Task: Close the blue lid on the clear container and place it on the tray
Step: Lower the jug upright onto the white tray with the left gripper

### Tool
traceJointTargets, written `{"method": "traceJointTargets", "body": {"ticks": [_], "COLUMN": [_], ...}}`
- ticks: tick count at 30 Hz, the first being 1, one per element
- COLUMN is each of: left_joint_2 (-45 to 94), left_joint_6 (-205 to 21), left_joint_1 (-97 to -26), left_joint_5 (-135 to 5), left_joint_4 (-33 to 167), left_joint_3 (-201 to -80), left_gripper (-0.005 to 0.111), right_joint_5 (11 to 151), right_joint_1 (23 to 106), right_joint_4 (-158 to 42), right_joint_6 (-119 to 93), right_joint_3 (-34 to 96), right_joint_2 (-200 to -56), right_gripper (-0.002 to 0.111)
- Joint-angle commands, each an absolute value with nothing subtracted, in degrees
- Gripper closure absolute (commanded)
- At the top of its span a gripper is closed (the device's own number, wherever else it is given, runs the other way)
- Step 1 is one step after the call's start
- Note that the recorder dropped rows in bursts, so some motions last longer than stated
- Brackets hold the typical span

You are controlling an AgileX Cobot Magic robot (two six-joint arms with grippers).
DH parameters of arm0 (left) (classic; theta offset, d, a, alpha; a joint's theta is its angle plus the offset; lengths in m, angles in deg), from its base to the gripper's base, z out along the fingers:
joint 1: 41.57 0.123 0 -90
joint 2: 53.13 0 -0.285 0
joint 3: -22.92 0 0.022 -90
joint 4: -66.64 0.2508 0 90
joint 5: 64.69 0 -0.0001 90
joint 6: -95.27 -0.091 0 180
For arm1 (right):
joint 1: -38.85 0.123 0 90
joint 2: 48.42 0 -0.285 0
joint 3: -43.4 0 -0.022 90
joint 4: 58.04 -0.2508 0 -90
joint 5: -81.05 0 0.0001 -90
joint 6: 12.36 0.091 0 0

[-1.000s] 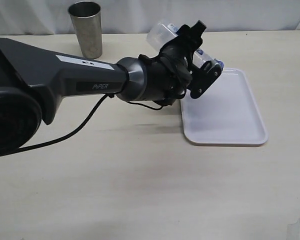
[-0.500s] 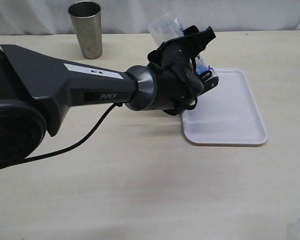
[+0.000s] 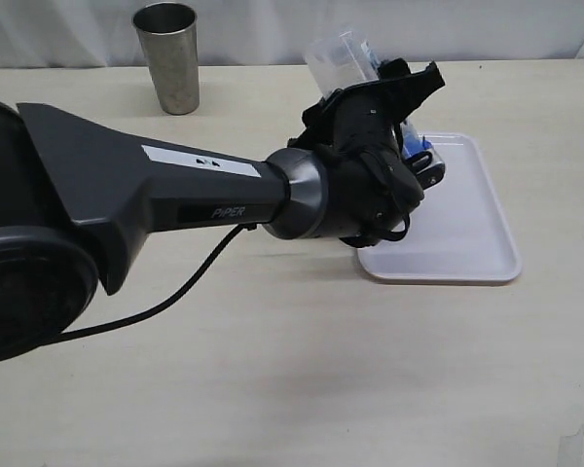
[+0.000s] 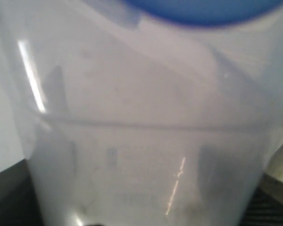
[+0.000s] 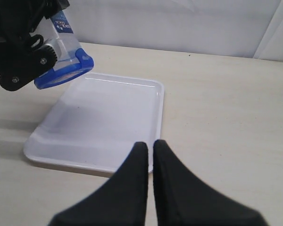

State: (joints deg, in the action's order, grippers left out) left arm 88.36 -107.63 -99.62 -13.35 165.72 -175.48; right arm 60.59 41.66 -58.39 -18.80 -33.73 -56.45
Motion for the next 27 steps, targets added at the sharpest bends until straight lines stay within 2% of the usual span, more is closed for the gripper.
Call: {"method": "traceJointTargets", "body": {"ticks": [1, 6, 11, 20, 24, 27], "left_joint_2": [87.46, 87.46, 87.46, 87.46, 87.46, 87.46], "left_joint_6": [-107.19, -102.51, -86.72, -52.45, -36.14, -33.30], "left_joint_1": [-100.21, -100.21, -100.10, -97.05, -91.81, -89.20], "left_joint_5": [-10.42, -11.55, -20.55, -51.17, -69.47, -78.93], "left_joint_4": [166.59, 164.65, 158.52, 156.51, 155.77, 149.40], "left_joint_3": [-176.18, -176.18, -176.18, -176.18, -177.26, -179.54], "left_gripper": [0.107, 0.107, 0.107, 0.107, 0.107, 0.107], "right_joint_5": [61.27, 61.27, 61.27, 61.27, 61.27, 61.27], "right_joint_1": [41.48, 41.48, 41.48, 41.48, 41.48, 41.48], "right_joint_4": [-58.59, -58.59, -58.59, -58.59, -58.59, -58.59], "right_joint_6": [-19.02, -19.02, -19.02, -19.02, -19.02, -19.02], "right_joint_3": [-33.82, -33.82, -33.82, -33.82, -33.82, -33.82], "right_joint_2": [-56.21, -56.21, -56.21, -56.21, -56.21, -56.21], "right_gripper": [0.104, 0.104, 0.104, 0.104, 0.104, 0.104]}}
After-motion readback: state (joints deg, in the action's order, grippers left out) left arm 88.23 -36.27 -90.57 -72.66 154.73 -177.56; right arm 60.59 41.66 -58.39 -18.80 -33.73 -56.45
